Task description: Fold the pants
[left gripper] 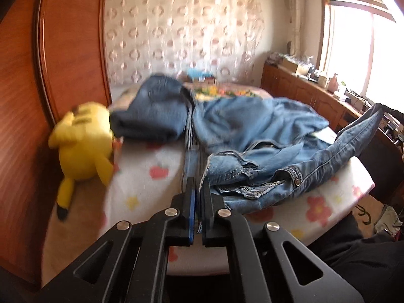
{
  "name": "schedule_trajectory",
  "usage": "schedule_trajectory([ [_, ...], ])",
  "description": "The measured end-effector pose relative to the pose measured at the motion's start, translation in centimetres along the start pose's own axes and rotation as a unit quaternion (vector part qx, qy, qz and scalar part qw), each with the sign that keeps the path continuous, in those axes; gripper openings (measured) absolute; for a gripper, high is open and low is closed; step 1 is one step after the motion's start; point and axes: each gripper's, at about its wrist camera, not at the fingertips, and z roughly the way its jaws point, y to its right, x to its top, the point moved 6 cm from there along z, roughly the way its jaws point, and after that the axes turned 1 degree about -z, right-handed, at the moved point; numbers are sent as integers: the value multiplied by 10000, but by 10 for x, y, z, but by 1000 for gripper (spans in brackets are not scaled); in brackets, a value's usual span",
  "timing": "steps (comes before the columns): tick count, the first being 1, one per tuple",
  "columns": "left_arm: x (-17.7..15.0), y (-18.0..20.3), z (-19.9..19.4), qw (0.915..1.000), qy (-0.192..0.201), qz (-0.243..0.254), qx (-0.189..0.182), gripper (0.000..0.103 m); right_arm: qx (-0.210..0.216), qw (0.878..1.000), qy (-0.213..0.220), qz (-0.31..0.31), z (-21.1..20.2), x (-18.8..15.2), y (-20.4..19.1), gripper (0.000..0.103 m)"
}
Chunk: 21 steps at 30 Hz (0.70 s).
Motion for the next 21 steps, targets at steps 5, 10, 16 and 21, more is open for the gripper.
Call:
schedule_trajectory([
  [5,35,14,-33,9986,513,117,-53,4,-140,9986,473,-206,-45,36,-3,7],
  [10,68,16,-61,9949,990,192,-36,4,-216,9963,785,-271,-70,58,-4,7],
  [16,85,14,-27,9958,815,402,81,4,-185,9972,608,-406,-28,50,-11,7],
  [21,91,11,26,9976,501,457,128,4,-256,9986,231,-395,34,48,-6,7],
])
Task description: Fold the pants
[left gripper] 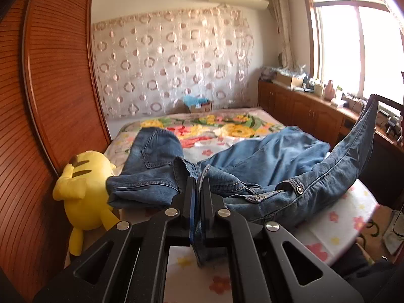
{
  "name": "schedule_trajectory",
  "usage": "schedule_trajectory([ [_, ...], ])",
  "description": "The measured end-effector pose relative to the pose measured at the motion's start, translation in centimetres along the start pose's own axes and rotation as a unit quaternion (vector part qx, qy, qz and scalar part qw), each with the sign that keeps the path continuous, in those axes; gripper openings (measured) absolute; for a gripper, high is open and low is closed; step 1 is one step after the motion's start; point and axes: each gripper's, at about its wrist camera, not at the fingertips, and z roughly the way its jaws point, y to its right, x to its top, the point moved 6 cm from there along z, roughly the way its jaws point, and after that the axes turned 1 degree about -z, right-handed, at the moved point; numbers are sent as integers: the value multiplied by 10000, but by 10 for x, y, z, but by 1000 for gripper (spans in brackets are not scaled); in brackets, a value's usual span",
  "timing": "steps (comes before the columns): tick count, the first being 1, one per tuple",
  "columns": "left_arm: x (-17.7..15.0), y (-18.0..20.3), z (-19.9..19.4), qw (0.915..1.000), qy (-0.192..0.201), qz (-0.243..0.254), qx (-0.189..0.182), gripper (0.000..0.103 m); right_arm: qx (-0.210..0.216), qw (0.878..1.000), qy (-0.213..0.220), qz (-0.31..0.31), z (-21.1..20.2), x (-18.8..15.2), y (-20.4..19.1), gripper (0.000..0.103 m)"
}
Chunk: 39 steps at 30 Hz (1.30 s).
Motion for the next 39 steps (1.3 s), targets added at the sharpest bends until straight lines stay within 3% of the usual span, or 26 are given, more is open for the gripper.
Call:
schedule_trajectory([
  [7,11,-6,47,9998,-195,-40,57,4,-89,9992,-388,77,55,5,0,7],
  [14,50,-8,81,9998,-140,72,126,4,-146,9995,-261,-25,76,54,-1,7],
  [18,68,-15,107,9997,-122,60,225,4,-192,9996,-195,-100,112,70,-5,7],
  [29,66,-31,189,9969,-671,-68,407,4,-252,9963,-794,-224,248,55,-17,7],
  [39,59,-38,220,9943,-986,-137,375,4,-289,9906,-1299,-306,300,56,-27,7],
])
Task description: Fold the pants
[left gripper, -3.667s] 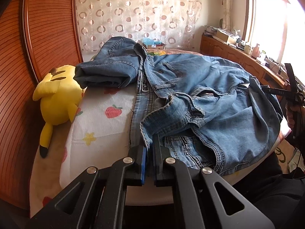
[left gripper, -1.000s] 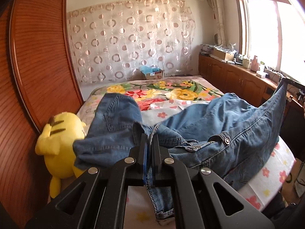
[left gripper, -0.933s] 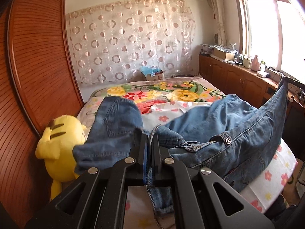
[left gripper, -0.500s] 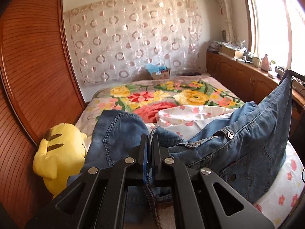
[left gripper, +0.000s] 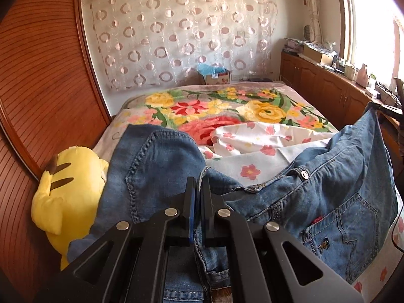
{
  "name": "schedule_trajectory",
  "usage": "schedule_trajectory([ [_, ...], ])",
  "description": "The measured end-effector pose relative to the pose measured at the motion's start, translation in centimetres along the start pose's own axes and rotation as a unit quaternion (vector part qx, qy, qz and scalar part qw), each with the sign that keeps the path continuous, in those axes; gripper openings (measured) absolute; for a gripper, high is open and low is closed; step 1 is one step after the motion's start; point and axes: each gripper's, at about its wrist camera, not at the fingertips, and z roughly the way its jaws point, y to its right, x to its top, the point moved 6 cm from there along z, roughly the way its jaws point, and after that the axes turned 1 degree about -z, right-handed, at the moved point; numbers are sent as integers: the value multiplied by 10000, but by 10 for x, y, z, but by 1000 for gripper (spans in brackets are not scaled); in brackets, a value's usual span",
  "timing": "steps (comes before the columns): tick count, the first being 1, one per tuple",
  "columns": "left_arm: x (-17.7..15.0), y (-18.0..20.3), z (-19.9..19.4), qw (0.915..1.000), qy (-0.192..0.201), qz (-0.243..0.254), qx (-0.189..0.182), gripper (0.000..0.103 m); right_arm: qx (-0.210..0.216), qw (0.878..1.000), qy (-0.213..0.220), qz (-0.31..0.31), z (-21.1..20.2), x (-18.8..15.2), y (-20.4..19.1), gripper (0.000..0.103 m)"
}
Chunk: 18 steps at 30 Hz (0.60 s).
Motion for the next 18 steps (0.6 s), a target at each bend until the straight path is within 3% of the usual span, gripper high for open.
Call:
schedule_trajectory([
  [5,-2,-1,4,9997,-157,-136,-120,7,11,9997,-262,-18,9,1,3,7],
  [7,-2,-1,0,9997,-160,-128,-113,18,27,9995,-307,3,7,1,5,7],
  [9,-1,-2,-6,9998,-98,-148,-124,35,90,9993,-353,39,4,2,7,8],
  [10,0,-4,-9,9997,-63,-187,-140,42,113,9992,-385,44,2,2,7,13],
  [12,-1,-5,-16,9995,-30,-254,-188,69,147,9990,-420,56,-3,1,8,19],
  [13,-1,-4,-18,9994,-14,-275,-233,77,169,9990,-399,74,-8,0,10,23],
  [14,-3,-3,-21,9991,26,-309,-279,83,180,9991,-376,98,-13,-1,12,28],
  [18,-11,5,-28,9988,10,-295,-386,83,293,9988,-354,170,-39,-13,20,39],
])
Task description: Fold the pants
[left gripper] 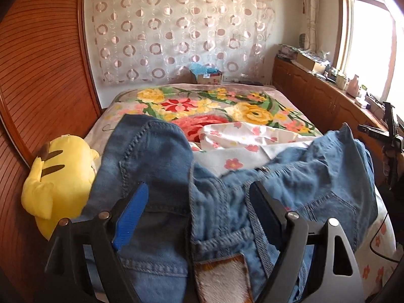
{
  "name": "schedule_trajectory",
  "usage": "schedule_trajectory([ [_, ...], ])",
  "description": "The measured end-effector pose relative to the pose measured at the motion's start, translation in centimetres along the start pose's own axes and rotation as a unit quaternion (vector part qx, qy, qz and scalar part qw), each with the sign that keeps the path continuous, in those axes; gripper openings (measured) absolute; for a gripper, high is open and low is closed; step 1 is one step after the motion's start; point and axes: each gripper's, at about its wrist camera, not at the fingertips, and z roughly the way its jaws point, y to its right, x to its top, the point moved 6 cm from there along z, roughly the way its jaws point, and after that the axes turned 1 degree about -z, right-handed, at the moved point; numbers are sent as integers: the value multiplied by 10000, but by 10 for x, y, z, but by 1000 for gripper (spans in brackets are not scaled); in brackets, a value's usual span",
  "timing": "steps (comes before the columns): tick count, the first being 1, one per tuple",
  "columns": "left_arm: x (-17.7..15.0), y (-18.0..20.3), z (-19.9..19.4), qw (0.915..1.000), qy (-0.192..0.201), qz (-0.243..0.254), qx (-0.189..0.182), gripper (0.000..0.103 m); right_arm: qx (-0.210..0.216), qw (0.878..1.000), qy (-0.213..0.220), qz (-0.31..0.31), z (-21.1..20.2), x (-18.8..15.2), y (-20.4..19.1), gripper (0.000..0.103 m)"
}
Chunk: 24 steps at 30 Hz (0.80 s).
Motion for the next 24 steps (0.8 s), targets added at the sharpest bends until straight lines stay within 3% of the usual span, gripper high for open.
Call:
schedule_trajectory([
  [7,-35,23,-8,9998,-101,94,-158,83,122,9997,-148,132,-45,-42,19,51],
  [13,-63,35,-13,9993,-260,99,-242,83,208,9975,-502,456,-52,-73,37,51],
  [24,-108,31,-17,9980,-610,22,-142,83,642,9889,-907,990,-34,-72,41,52],
])
